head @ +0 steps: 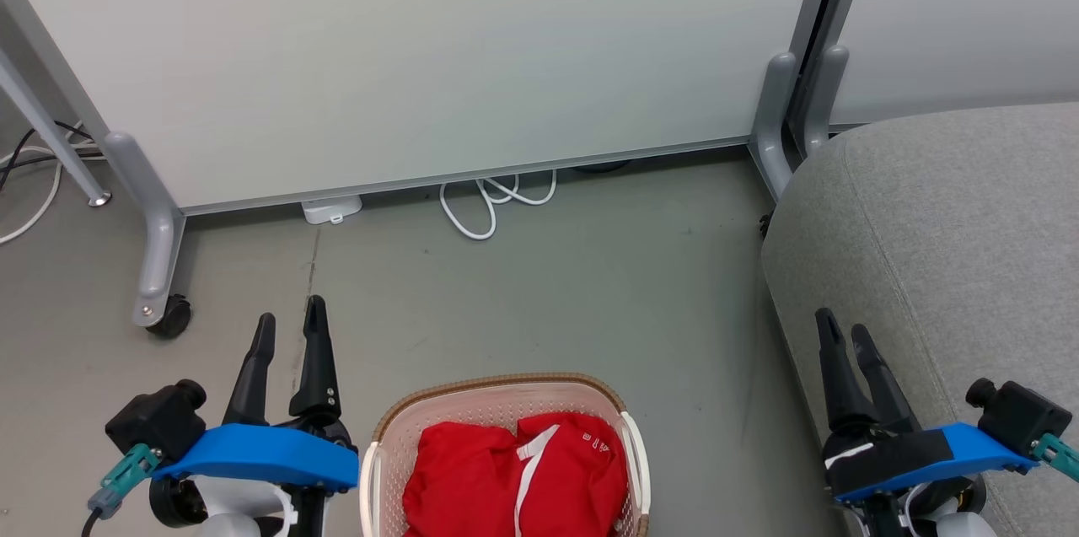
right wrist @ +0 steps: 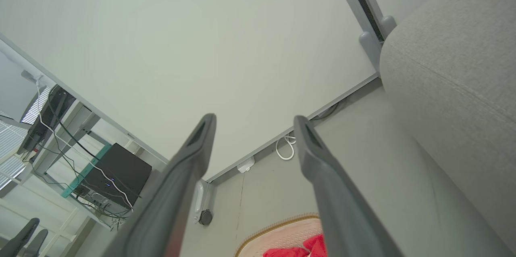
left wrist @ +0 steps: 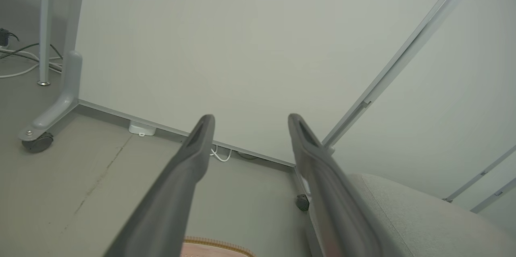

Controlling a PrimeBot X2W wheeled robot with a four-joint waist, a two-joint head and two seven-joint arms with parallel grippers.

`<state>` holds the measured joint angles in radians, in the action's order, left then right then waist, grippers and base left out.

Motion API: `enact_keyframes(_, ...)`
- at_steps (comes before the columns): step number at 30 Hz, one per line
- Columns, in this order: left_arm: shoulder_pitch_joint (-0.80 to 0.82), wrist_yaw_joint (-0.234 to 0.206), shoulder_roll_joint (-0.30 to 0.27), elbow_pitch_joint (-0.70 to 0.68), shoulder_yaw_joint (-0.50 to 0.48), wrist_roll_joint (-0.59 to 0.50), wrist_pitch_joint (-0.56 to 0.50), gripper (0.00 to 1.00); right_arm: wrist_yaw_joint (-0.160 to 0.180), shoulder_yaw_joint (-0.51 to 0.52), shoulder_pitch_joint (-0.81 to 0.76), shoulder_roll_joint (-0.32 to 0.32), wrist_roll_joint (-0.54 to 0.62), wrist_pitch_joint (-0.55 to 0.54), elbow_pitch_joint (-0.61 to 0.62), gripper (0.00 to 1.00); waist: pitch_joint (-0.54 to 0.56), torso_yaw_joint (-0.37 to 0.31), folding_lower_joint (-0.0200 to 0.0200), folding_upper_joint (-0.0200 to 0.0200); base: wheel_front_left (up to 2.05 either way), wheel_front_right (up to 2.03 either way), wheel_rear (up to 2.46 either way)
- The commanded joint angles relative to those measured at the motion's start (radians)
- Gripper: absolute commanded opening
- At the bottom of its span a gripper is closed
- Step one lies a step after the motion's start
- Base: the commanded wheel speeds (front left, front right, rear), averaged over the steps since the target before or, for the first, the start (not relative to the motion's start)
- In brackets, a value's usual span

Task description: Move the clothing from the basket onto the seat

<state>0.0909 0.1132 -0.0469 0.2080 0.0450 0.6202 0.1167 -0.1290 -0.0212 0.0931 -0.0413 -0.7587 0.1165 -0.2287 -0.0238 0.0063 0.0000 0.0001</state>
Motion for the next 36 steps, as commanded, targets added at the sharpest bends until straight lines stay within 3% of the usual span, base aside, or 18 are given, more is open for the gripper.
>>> enact_keyframes(1,0.027,-0.005,-0.008,-0.004,0.009,-0.039,0.011,1.00,-0.002,-0.004,0.017,-0.008,0.040,0.011,0.004,1.00,0.000,0.001,0.0000,-0.0001,0.00,0.00,0.00)
enact_keyframes(36,0.034,-0.010,-0.021,0.028,0.078,-0.378,0.096,1.00,-0.002,-0.044,0.017,-0.010,0.376,0.097,-0.013,1.00,-0.017,0.008,0.0000,-0.0001,0.00,0.00,0.00)
